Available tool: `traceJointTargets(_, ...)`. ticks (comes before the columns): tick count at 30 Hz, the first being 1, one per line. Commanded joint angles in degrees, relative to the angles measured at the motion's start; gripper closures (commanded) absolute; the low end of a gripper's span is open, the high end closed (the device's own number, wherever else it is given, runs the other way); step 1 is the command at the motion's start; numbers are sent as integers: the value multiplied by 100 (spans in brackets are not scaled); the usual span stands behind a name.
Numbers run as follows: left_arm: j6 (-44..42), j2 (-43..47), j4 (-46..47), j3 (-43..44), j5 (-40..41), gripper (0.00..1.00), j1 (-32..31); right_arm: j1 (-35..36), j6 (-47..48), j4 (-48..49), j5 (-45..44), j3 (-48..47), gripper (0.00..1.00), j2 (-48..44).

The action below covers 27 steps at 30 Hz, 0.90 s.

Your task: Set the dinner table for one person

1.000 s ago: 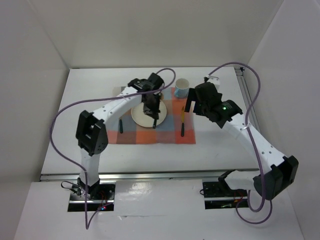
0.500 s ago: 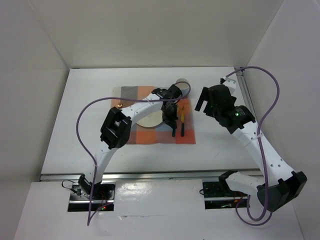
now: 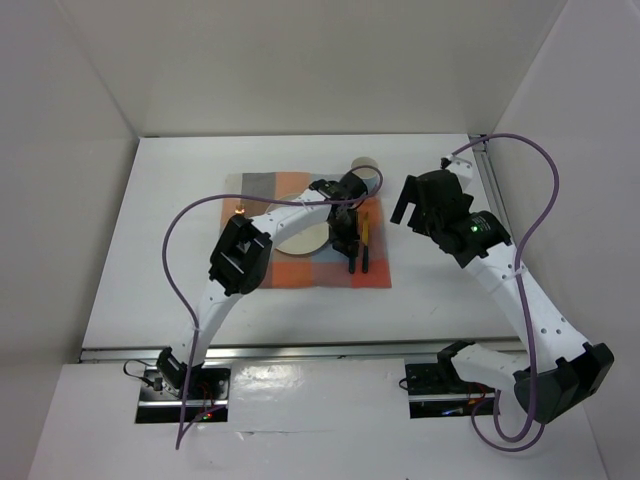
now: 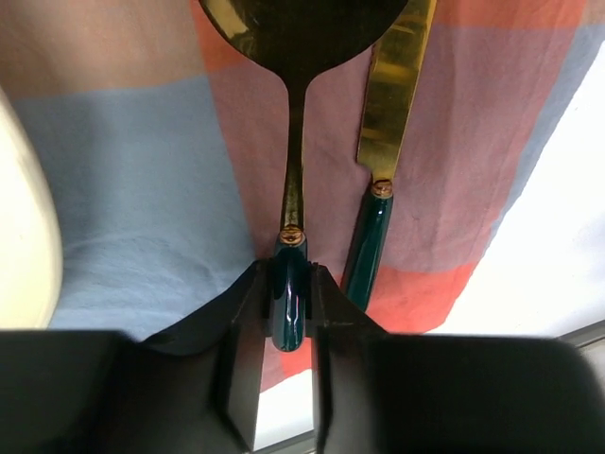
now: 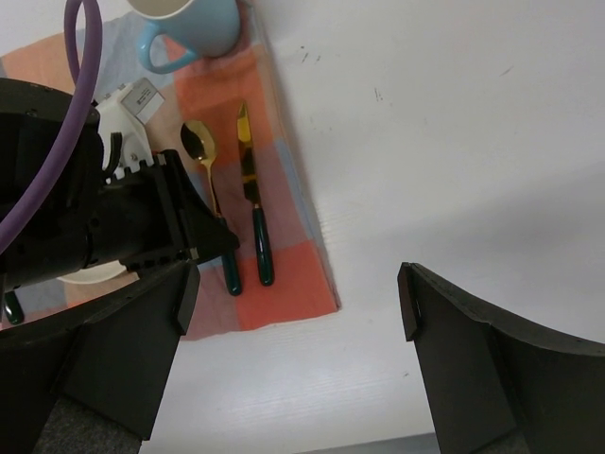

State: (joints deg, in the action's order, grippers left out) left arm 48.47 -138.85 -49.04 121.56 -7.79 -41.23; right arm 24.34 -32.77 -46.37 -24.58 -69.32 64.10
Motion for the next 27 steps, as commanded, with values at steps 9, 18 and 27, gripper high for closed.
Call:
traceJointTargets(9,-425,726,34,-131,-73,43,-16,-43,-115,-249,-47,-213,0,-178)
traceJointTargets(18,-1014,2378,-52,-1038,602,43,-210,-96,-247,-496,31,-205,0,-178)
traceJointTargets(27,-1453,4092,-634,-1712,1439,43,1159,-96,-370,-909,296,-504,0,587)
